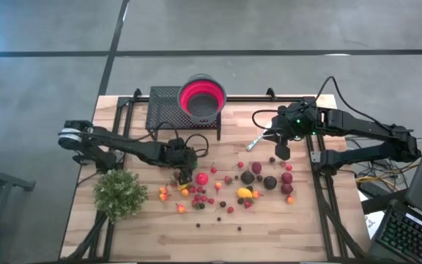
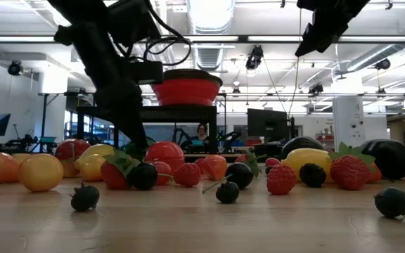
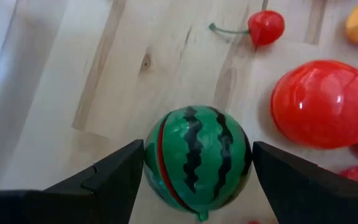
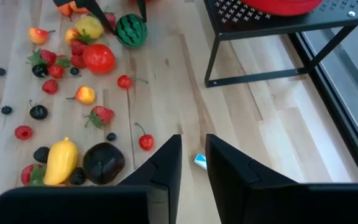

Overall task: Pick & Place Fruit
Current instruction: Put the green watermelon into the red gray strainer bowl on the shelf

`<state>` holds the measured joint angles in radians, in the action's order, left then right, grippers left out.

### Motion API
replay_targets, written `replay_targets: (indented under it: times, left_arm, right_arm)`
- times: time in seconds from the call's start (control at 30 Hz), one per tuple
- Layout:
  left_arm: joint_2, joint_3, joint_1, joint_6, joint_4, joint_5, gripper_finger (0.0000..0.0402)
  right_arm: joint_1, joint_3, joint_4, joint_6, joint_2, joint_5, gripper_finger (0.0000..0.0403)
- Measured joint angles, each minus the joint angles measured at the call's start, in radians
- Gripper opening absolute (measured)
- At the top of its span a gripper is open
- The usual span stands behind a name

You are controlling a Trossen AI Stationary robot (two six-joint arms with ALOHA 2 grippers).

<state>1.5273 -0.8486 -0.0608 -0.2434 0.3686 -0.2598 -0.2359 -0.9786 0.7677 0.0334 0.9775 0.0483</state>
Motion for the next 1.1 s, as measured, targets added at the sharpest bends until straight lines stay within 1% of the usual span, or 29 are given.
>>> replay_targets:
  times: [0.23, 0.67, 0.83, 0.93, 1.1]
  left_arm:
    - [0.023, -0.002, 0.000, -0.001, -0.030, -0.005, 0.0301]
    - [0.037, -0.004, 0.000, -0.016, -0.032, 0.004, 0.0301]
    - [0.040, -0.019, -0.001, -0.017, -0.024, 0.068, 0.0302]
    - [0.041, -0.026, -0.001, -0.017, -0.002, 0.081, 0.0313]
    - [0.044, -0.028, 0.000, -0.021, 0.048, 0.082, 0.0347]
  right_arm:
    - [0.000, 0.021, -0.005, -0.005, 0.000, 0.000, 0.0086]
    - [0.000, 0.031, -0.018, -0.008, 0.000, 0.000, 0.0102]
    - [0.000, 0.031, -0.019, -0.014, 0.000, 0.000, 0.0105]
    - [0.000, 0.031, -0.019, -0.023, 0.000, 0.001, 0.0098]
    - [0.000, 0.031, -0.019, -0.031, 0.000, 0.001, 0.0079]
